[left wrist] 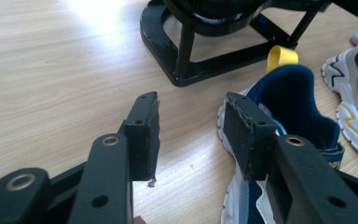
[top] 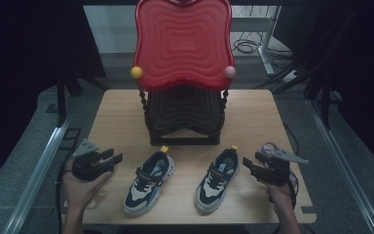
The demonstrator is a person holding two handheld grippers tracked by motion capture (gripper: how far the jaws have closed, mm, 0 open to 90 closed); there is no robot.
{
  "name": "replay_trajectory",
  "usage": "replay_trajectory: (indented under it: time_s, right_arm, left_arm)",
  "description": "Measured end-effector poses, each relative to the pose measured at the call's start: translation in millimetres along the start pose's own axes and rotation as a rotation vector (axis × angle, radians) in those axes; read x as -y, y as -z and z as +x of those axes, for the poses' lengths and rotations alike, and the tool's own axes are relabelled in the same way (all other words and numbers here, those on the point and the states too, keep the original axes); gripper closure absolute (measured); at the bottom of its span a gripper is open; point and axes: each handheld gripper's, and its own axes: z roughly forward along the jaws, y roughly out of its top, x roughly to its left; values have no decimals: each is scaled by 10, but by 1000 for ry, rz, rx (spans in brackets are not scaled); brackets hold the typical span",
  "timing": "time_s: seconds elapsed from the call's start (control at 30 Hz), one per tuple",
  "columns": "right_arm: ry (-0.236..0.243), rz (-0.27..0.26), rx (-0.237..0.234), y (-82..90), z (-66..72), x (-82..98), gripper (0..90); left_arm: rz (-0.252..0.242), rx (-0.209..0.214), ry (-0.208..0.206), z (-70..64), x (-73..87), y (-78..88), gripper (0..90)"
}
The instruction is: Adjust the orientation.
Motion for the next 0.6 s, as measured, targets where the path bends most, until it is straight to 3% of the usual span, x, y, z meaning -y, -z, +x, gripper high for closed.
replay_trajectory:
  time_s: [0.13, 0.3, 0.37, 0.6]
  right_arm:
    - [13, -17, -1, 34, 30, 19, 364]
    - [35, -21, 8, 112, 113, 89, 358]
    - [58, -22, 20, 183, 151, 132, 358]
    - [62, -39, 17, 275, 149, 115, 359]
  left_arm:
    - [0, 40, 1, 1, 28, -36, 534]
    - [-15, 48, -6, -13, 60, -54, 505]
    - [-24, 51, 11, -7, 99, -67, 496]
    - [-26, 67, 44, -64, 190, -26, 485]
